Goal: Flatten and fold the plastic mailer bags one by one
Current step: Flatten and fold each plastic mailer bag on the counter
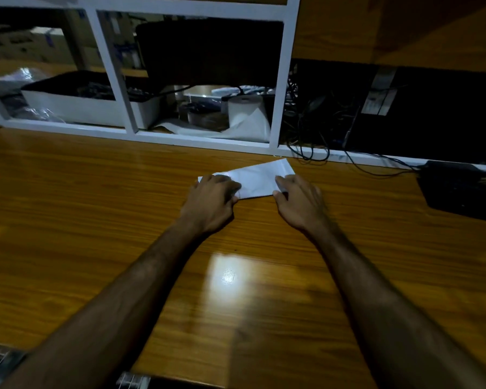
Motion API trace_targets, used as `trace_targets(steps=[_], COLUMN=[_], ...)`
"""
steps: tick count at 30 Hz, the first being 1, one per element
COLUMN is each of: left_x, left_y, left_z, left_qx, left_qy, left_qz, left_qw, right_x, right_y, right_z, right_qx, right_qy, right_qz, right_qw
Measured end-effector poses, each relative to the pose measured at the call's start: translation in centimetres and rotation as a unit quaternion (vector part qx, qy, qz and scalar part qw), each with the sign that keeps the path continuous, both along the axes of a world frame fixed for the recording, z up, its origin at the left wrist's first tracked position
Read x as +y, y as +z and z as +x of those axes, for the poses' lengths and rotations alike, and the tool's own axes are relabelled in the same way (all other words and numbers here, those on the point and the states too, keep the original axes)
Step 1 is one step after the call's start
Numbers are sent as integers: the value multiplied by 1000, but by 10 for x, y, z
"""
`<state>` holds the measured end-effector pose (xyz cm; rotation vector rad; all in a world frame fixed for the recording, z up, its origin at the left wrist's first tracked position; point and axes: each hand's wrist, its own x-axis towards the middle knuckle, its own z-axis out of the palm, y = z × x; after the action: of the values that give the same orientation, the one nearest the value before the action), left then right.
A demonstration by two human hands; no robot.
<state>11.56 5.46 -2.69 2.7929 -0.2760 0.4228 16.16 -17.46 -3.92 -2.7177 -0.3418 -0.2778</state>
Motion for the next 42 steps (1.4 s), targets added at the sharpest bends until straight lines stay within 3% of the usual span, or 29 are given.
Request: trace_targets(steps=[5,10,14,22,31,42], left_x=[5,-6,-12,-30,-36,-60], left_y=[-2,1,2,0,-6,-2], left_z=[-9,-38,-60,-97,-155,-188], left_qx=[28,63,68,53,6,-71], left_qy=[-45,-44,-53,-106,-150,-57], left_qz=[-98,-248,-287,-253,-132,-78], left_qw=[994,966,954,960,980,993], right_x=[-10,-22,-34,-48,-68,-70], right_y=[6,8,5,0,-5,-4], right_z=[-34,-66,-91,-137,-203,-228], right_qx=[-28,-24,-24,-43,-48,-99], right_qy=[4,33,49,62,21,-14], right_qz=[39,55,57,59,45,88], right_qw=[999,998,997,995,998,991])
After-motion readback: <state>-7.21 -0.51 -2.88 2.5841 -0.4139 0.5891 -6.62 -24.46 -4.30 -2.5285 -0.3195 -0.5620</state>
